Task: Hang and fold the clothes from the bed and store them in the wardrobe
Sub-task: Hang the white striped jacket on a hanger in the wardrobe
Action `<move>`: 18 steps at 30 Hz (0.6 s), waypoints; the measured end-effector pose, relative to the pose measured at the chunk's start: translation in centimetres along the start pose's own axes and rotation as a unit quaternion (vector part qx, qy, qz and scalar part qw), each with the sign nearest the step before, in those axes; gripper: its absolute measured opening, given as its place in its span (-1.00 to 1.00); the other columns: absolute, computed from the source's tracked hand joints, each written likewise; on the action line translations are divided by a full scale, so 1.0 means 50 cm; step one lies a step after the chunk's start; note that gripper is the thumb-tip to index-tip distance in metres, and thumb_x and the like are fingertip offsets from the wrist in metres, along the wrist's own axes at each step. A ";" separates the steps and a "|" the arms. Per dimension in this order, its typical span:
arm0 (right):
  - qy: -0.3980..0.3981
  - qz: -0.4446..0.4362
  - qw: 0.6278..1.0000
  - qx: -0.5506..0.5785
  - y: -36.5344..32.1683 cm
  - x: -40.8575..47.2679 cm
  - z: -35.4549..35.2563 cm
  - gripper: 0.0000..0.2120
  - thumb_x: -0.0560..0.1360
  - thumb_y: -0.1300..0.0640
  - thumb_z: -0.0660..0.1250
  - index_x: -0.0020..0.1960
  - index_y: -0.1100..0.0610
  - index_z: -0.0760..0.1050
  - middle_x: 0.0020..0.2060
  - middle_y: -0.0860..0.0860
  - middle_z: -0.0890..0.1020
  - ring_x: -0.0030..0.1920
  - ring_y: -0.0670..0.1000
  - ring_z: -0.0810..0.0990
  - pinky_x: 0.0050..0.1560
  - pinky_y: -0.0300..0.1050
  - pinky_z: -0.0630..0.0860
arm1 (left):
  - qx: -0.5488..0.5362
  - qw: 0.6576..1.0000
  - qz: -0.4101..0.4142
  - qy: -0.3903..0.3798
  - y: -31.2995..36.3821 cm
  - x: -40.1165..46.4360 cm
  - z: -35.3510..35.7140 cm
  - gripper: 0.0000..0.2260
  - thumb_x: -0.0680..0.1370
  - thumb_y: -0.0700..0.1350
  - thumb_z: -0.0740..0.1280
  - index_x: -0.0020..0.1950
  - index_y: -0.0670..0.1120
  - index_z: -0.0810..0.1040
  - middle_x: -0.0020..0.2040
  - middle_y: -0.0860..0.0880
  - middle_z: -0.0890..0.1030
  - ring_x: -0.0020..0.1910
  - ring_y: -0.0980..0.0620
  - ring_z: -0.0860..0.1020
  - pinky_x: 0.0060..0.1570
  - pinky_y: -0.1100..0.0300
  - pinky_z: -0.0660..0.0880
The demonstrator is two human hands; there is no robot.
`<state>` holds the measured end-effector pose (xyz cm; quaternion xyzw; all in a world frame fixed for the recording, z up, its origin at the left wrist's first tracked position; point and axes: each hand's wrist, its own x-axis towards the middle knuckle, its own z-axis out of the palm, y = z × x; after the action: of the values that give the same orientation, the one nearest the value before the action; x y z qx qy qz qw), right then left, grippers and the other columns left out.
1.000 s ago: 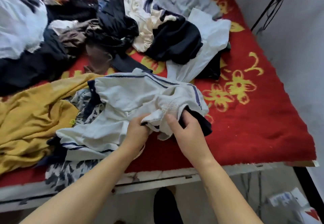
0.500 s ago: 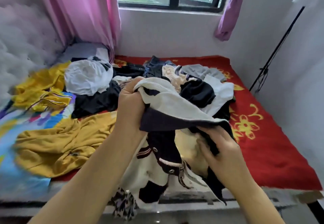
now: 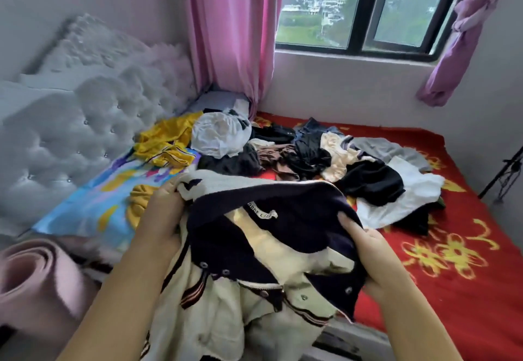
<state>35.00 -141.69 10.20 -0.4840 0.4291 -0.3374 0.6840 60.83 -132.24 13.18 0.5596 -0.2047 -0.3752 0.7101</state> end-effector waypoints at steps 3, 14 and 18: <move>-0.053 0.012 0.997 0.058 -0.025 -0.011 0.024 -0.67 0.56 0.09 0.25 -0.27 0.10 0.71 -0.21 0.13 0.72 -0.29 0.08 0.71 -0.38 -0.12 0.59 | 0.062 0.996 0.054 0.023 -0.021 -0.067 -0.048 -0.71 0.57 -0.39 0.15 0.00 -0.07 0.57 -0.15 -0.03 0.66 -0.22 0.07 0.60 -0.32 0.32 0.54; -0.252 0.083 0.964 -0.015 0.039 -0.194 0.238 -0.78 0.47 0.00 0.41 -0.33 0.03 0.64 -0.40 0.02 0.68 -0.39 0.01 0.68 -0.50 -0.23 0.52 | 0.238 0.960 -0.132 0.063 -0.295 -0.406 -0.228 -0.87 0.57 -0.26 0.32 0.00 -0.34 0.56 -0.04 -0.30 0.64 -0.11 -0.06 0.57 -0.07 0.08 0.51; -0.267 0.059 0.962 -0.001 0.025 -0.225 0.271 -0.72 0.47 0.00 0.40 -0.37 0.08 0.61 -0.42 0.06 0.65 -0.46 0.01 0.64 -0.52 -0.25 0.50 | -0.016 0.980 -0.157 0.120 -0.251 -0.496 -0.331 -0.68 0.53 -0.03 0.29 0.08 -0.25 0.65 0.06 -0.24 0.67 -0.06 -0.07 0.67 -0.15 0.20 0.58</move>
<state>42.91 -126.41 14.14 -0.5307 0.2588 -0.1543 0.7922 53.03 -103.92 -0.34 0.6146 -0.0213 -0.4155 0.6702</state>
